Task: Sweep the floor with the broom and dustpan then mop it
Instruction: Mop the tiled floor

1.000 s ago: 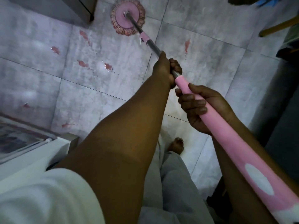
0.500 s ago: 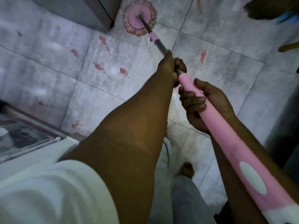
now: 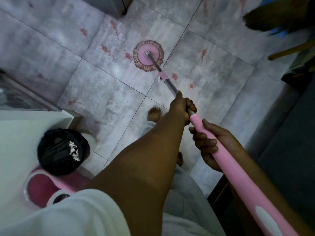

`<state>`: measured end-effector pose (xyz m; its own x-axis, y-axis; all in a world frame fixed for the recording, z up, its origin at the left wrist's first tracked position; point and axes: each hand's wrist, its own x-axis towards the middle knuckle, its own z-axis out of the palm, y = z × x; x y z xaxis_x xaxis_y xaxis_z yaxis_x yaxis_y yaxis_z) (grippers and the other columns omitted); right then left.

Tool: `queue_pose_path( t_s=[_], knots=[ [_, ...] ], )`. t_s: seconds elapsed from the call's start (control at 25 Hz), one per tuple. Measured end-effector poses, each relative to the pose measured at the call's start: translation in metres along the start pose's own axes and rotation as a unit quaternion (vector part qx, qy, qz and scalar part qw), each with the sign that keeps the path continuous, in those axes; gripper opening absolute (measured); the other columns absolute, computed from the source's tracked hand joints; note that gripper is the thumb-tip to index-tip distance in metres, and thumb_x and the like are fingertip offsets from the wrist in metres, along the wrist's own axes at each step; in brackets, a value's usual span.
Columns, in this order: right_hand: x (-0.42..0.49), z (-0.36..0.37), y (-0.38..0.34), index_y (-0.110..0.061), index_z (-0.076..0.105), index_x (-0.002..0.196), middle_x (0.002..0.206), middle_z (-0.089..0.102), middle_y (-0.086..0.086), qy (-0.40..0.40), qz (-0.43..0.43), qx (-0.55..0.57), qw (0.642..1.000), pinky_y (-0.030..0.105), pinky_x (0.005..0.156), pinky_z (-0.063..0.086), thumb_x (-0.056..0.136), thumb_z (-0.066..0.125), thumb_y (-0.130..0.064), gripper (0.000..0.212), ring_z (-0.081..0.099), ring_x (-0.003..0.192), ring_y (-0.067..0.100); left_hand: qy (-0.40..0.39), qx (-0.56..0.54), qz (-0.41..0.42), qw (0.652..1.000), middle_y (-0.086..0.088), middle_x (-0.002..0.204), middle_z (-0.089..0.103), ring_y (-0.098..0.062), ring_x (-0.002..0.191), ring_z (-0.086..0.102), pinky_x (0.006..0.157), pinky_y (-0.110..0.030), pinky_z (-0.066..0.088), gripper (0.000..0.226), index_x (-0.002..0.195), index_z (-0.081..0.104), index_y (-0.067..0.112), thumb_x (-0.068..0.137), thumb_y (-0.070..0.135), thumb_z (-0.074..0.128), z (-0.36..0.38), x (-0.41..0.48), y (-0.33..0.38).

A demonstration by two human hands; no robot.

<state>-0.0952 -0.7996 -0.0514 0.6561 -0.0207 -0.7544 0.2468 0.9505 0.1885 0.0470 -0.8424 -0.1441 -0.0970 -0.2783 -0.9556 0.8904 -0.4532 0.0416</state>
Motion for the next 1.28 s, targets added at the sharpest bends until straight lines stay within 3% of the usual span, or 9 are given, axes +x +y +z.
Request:
queue_pose_path(
  t_s=[0.16, 0.32, 0.48, 0.68, 0.96, 1.12, 1.28],
  knots=[
    [-0.021, -0.013, 0.035, 0.0, 0.062, 0.098, 0.059, 0.049, 0.001, 0.006, 0.034, -0.019, 0.999, 0.019, 0.029, 0.04, 0.076, 0.078, -0.023, 0.036, 0.045, 0.035, 0.007, 0.021, -0.006, -0.01, 1.0, 0.003, 0.036, 0.032, -0.009, 0.024, 0.029, 0.032, -0.01, 0.028, 0.053, 0.06, 0.037, 0.015, 0.098, 0.051, 0.045, -0.027, -0.02, -0.036],
    [-0.009, 0.001, 0.026, -0.001, 0.059, 0.101, 0.057, 0.049, 0.0, 0.037, 0.04, -0.051, 0.997, 0.02, 0.028, 0.039, 0.091, 0.057, -0.03, 0.031, 0.043, 0.034, 0.006, 0.017, -0.021, 0.0, 1.0, 0.003, 0.04, 0.032, -0.009, 0.027, 0.029, 0.033, -0.011, 0.028, 0.05, 0.063, 0.038, 0.014, 0.098, 0.049, 0.046, -0.03, -0.017, -0.019],
    [0.028, 0.035, -0.002, -0.002, 0.062, 0.099, 0.058, 0.049, -0.001, 0.026, 0.056, -0.072, 0.996, 0.018, 0.029, 0.039, 0.083, 0.064, -0.028, 0.031, 0.044, 0.034, 0.006, 0.005, -0.052, 0.022, 0.998, 0.003, 0.04, 0.033, -0.009, 0.028, 0.029, 0.034, -0.011, 0.029, 0.051, 0.062, 0.038, 0.014, 0.098, 0.05, 0.048, -0.025, -0.001, 0.034],
    [0.104, 0.102, -0.04, -0.004, 0.057, 0.101, 0.058, 0.049, -0.002, 0.01, 0.072, -0.094, 0.993, 0.016, 0.03, 0.039, 0.093, 0.053, -0.034, 0.031, 0.045, 0.035, 0.004, 0.011, -0.072, 0.045, 0.996, 0.003, 0.04, 0.033, -0.009, 0.027, 0.029, 0.034, -0.01, 0.029, 0.051, 0.063, 0.039, 0.013, 0.099, 0.049, 0.046, -0.026, 0.023, 0.14],
    [0.209, 0.203, -0.091, -0.005, 0.052, 0.093, 0.056, 0.045, -0.004, 0.0, 0.068, -0.143, 0.987, 0.012, 0.03, 0.034, 0.085, 0.052, -0.032, 0.029, 0.041, 0.034, 0.003, 0.026, -0.097, 0.093, 0.991, 0.003, 0.035, 0.032, -0.008, 0.024, 0.028, 0.031, -0.009, 0.027, 0.05, 0.064, 0.034, 0.013, 0.101, 0.046, 0.043, -0.022, 0.05, 0.286],
    [0.229, 0.219, -0.095, -0.005, 0.051, 0.09, 0.056, 0.044, -0.005, -0.005, 0.057, -0.16, 0.985, 0.009, 0.031, 0.03, 0.083, 0.053, -0.032, 0.028, 0.039, 0.034, 0.002, 0.029, -0.098, 0.097, 0.99, 0.003, 0.036, 0.034, -0.008, 0.024, 0.03, 0.032, -0.008, 0.029, 0.05, 0.064, 0.036, 0.013, 0.1, 0.046, 0.045, -0.027, 0.059, 0.312],
    [0.214, 0.205, -0.078, -0.005, 0.051, 0.089, 0.058, 0.043, -0.004, -0.002, 0.043, -0.149, 0.988, 0.009, 0.032, 0.031, 0.082, 0.053, -0.032, 0.027, 0.04, 0.035, 0.002, 0.019, -0.092, 0.093, 0.991, 0.003, 0.035, 0.032, -0.009, 0.024, 0.029, 0.031, -0.009, 0.028, 0.05, 0.064, 0.034, 0.013, 0.101, 0.046, 0.044, -0.034, 0.053, 0.29]
  ],
)
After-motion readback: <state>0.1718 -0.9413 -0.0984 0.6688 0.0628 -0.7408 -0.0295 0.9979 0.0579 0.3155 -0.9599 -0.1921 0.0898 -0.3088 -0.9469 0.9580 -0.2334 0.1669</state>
